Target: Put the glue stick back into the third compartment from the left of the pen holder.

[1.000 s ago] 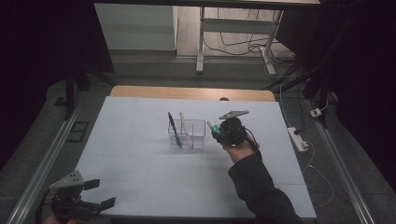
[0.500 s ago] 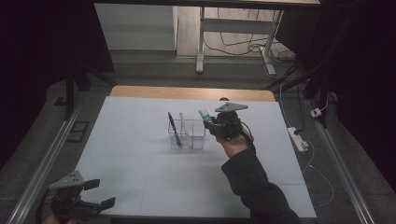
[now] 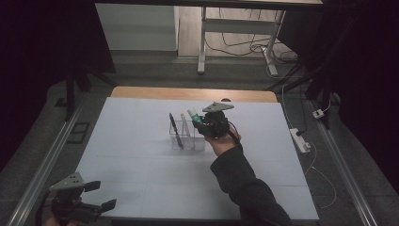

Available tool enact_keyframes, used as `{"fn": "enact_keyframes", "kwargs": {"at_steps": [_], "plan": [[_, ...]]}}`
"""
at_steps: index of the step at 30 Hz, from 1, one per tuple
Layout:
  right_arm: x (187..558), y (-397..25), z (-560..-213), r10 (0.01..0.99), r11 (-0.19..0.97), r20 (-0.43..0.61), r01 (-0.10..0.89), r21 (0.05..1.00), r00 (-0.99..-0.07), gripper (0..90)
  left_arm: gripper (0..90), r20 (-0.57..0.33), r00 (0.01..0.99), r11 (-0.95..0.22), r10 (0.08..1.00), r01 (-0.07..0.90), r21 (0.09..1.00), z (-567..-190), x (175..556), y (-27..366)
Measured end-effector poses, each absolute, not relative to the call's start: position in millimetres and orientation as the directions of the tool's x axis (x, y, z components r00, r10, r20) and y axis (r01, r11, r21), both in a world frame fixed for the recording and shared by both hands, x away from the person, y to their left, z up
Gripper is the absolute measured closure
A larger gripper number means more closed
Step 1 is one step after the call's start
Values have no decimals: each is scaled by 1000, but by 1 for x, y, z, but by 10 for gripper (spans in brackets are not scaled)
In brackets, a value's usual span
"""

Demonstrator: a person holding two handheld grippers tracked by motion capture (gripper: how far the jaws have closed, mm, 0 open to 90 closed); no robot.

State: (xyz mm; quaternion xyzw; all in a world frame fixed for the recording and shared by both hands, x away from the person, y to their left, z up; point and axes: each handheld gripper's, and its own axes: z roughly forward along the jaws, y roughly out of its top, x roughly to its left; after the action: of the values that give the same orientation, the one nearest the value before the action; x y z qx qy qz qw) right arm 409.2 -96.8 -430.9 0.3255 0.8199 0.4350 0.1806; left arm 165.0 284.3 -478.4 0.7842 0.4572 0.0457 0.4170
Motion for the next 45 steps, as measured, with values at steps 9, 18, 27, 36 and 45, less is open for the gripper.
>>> {"fn": "enact_keyframes", "kwargs": {"at_steps": [9, 18, 27, 36, 45], "plan": [[417, -88, -448, 690, 410, -12, 377, 831, -724, 662, 21, -310, 578, -234, 754, 678, 697, -478, 165, 285], [419, -88, -462, 688, 414, -22, 368, 832, -725, 661, 22, -312, 579, -233, 754, 678, 697, -478, 165, 285], [416, -89, -466, 688, 426, -33, 366, 827, -725, 652, 22, -310, 580, -235, 754, 677, 697, -478, 165, 284], [415, -93, -464, 699, 424, -29, 382, 822, -714, 588, 22, -309, 579, -235, 755, 678, 696, -478, 165, 284], [412, -92, -455, 704, 428, -17, 405, 808, -710, 405, 22, -308, 579, -236, 755, 678, 696, -478, 165, 284]]}}
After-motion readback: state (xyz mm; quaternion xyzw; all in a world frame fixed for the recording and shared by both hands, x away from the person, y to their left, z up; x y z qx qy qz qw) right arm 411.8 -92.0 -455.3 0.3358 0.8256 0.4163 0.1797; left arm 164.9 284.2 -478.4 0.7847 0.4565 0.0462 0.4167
